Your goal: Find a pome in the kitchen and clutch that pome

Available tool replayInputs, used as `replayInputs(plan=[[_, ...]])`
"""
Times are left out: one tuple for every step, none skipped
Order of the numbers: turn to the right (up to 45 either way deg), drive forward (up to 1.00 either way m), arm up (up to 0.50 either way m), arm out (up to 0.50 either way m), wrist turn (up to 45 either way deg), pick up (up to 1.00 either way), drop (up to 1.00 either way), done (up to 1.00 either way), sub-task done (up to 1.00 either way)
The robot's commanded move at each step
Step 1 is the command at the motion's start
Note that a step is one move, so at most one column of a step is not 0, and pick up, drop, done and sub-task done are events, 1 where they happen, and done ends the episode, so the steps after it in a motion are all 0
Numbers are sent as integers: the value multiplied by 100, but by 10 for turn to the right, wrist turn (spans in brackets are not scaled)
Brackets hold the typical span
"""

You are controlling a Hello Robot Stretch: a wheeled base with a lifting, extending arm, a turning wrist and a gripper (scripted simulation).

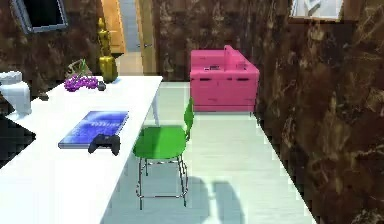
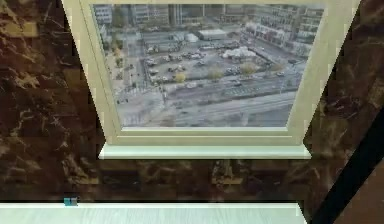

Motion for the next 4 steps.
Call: replayInputs(plan=[[-450, 0, 0, 0, 0, 0, 0, 0, 0], [-450, 0, 0, 0, 0, 0, 0, 0, 0], [-450, 0, 0, 0, 0, 0, 0, 0, 0], [-210, 0, 0, 0, 0, 0, 0, 0, 0]])
